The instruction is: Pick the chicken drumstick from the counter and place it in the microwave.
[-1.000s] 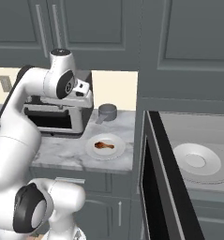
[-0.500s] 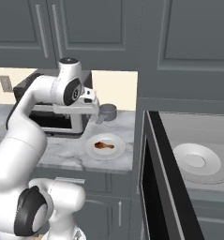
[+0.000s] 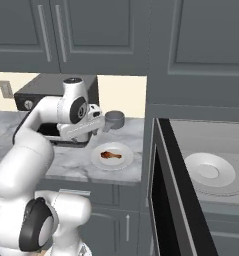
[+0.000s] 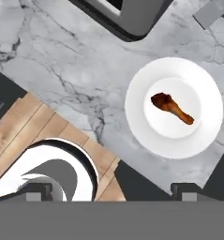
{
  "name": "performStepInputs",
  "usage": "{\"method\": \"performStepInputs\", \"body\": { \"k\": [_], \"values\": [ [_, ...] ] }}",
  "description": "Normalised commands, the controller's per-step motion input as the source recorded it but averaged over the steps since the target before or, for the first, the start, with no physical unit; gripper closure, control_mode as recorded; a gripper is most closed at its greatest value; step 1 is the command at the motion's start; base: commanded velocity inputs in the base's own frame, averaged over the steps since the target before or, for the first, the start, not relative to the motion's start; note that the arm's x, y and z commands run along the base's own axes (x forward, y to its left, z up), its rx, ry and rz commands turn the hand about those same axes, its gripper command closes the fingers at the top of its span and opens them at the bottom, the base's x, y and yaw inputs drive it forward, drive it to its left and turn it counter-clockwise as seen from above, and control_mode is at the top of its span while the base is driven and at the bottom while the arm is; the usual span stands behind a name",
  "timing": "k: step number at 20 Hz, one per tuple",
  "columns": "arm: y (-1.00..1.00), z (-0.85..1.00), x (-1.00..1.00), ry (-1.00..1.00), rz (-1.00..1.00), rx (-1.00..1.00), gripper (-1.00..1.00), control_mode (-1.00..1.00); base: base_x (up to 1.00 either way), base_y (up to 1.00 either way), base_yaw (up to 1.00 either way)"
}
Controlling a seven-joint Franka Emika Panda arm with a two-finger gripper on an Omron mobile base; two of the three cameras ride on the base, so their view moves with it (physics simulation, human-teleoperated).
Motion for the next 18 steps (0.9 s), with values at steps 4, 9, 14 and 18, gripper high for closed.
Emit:
{"method": "performStepInputs", "body": {
  "k": [4,9,14,18],
  "values": [
    [0.01,-0.45,0.02,0.00,0.33,-0.07,-1.00,-1.00,0.00,0.00,0.00],
    [-0.03,-0.45,0.43,0.11,0.03,-0.10,-1.00,-1.00,0.00,0.00,0.00],
    [0.00,-0.46,0.39,0.13,-0.09,-0.14,-1.00,-1.00,0.00,0.00,0.00],
    [0.00,-0.18,0.23,0.05,-0.05,-0.06,-1.00,-1.00,0.00,0.00,0.00]
  ]
}}
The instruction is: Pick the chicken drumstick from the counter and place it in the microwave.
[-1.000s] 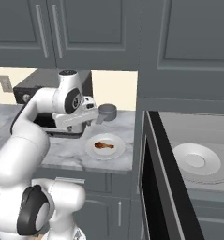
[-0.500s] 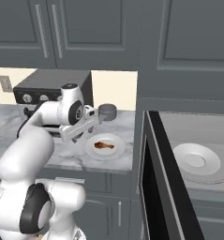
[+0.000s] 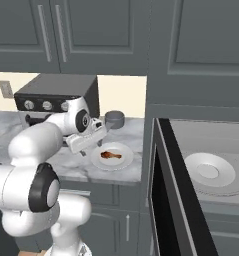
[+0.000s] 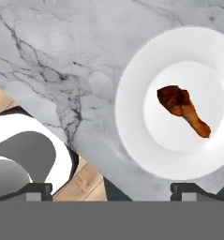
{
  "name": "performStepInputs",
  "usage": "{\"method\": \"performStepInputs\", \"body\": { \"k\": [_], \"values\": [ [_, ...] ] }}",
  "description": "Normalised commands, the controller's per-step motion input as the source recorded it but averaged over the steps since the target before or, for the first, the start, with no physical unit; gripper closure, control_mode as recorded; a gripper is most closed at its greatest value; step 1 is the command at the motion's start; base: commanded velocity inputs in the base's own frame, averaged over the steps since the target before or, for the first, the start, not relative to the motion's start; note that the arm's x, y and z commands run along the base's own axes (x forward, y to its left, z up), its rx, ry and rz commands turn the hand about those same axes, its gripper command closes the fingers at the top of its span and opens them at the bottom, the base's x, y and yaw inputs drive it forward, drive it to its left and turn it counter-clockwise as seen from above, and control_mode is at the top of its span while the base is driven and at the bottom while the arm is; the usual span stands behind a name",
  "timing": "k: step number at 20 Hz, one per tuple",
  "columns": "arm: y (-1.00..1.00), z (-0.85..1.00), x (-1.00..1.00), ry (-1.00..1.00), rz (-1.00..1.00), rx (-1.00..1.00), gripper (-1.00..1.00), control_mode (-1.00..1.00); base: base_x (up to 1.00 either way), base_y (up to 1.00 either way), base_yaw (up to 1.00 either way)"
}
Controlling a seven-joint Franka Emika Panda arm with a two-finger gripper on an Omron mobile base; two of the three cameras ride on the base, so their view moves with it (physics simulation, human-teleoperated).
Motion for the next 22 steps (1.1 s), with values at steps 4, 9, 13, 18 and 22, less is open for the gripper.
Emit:
{"method": "performStepInputs", "body": {
  "k": [4,9,13,18,22],
  "values": [
    [-0.35,-0.04,0.06,0.00,0.00,0.00,-1.00,-1.00,0.00,0.00,0.00],
    [-0.35,-0.23,0.04,0.00,0.09,0.00,-1.00,-1.00,0.00,0.00,0.00],
    [-0.08,-0.31,0.30,-0.01,0.12,0.00,-1.00,-1.00,0.00,0.00,0.00],
    [0.00,-0.22,0.29,-0.02,0.16,0.01,-1.00,-1.00,0.00,0.00,0.00],
    [0.00,-0.22,0.23,0.00,0.17,0.03,-1.00,-1.00,0.00,0.00,0.00]
  ]
}}
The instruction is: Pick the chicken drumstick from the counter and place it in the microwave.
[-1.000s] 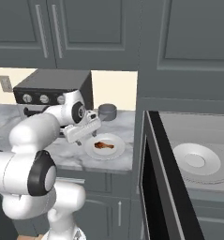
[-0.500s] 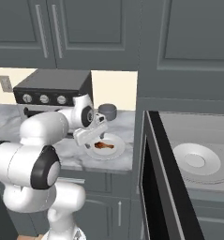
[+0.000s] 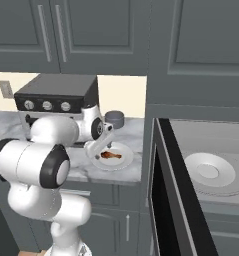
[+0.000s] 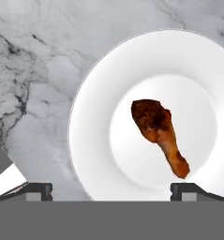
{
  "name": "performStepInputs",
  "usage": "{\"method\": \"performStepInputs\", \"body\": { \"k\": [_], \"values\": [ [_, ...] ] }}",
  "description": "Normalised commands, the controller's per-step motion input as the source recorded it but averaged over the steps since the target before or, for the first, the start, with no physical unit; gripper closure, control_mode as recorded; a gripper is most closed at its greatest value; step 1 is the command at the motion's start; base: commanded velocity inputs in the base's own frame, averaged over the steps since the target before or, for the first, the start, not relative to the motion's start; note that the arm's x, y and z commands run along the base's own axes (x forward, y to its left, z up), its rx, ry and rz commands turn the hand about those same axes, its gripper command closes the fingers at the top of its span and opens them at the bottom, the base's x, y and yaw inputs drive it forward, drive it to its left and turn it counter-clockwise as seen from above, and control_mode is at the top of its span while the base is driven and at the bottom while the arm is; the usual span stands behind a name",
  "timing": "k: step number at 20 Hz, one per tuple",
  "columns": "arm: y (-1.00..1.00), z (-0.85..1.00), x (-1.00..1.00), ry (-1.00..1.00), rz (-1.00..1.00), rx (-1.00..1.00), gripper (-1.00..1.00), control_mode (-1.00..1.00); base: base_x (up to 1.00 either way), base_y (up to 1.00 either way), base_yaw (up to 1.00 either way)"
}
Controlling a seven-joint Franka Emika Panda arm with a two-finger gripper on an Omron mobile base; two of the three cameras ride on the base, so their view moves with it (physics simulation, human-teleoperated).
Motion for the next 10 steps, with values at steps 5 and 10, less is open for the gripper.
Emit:
{"method": "performStepInputs", "body": {
  "k": [5,10],
  "values": [
    [0.00,-0.20,0.24,0.00,0.10,0.00,-1.00,-1.00,0.00,0.00,0.00],
    [0.01,-0.32,0.39,0.00,0.03,0.00,-1.00,-1.00,0.00,0.00,0.00]
  ]
}}
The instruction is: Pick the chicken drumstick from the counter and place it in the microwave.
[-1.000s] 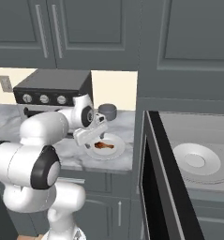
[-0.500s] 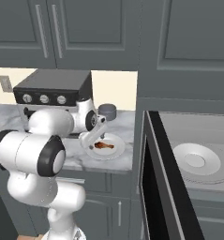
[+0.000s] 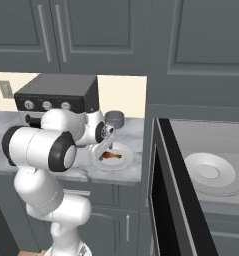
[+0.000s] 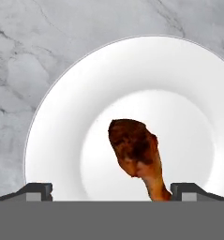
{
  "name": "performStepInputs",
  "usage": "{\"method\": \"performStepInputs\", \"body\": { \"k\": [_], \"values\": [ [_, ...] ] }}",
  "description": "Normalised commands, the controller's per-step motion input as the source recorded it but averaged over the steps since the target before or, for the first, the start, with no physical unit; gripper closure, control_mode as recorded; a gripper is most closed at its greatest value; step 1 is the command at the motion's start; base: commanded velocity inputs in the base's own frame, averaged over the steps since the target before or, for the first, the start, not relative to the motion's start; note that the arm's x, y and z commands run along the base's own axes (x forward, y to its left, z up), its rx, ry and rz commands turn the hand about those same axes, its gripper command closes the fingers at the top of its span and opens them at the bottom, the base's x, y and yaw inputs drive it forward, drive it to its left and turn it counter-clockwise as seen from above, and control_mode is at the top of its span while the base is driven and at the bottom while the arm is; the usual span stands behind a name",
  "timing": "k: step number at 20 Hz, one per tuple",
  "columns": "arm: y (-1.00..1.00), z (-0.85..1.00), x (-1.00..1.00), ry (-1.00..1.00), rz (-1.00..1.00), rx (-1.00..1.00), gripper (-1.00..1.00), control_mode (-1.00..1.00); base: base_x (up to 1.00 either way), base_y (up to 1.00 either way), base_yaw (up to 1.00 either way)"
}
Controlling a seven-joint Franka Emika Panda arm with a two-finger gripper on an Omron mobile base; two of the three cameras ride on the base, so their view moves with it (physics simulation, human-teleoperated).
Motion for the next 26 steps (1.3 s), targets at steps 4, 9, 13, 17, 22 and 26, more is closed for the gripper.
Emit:
{"method": "performStepInputs", "body": {
  "k": [4,9,13,17,22,26],
  "values": [
    [0.06,-0.31,0.33,0.00,0.00,0.00,-1.00,-1.00,0.00,0.00,0.00],
    [0.01,-0.20,0.29,0.00,0.00,0.00,-1.00,-1.00,0.00,0.00,0.00],
    [0.00,-0.17,0.28,0.00,0.00,0.00,-1.00,-1.00,0.00,0.00,0.00],
    [0.00,-0.22,0.14,0.00,0.00,0.00,-1.00,-1.00,0.00,0.00,0.00],
    [-0.01,-0.14,0.03,0.00,0.00,0.00,-1.00,-1.00,0.00,0.00,0.00],
    [-0.14,-0.02,0.00,0.00,0.00,0.00,-1.00,-1.00,0.00,0.00,0.00]
  ]
}}
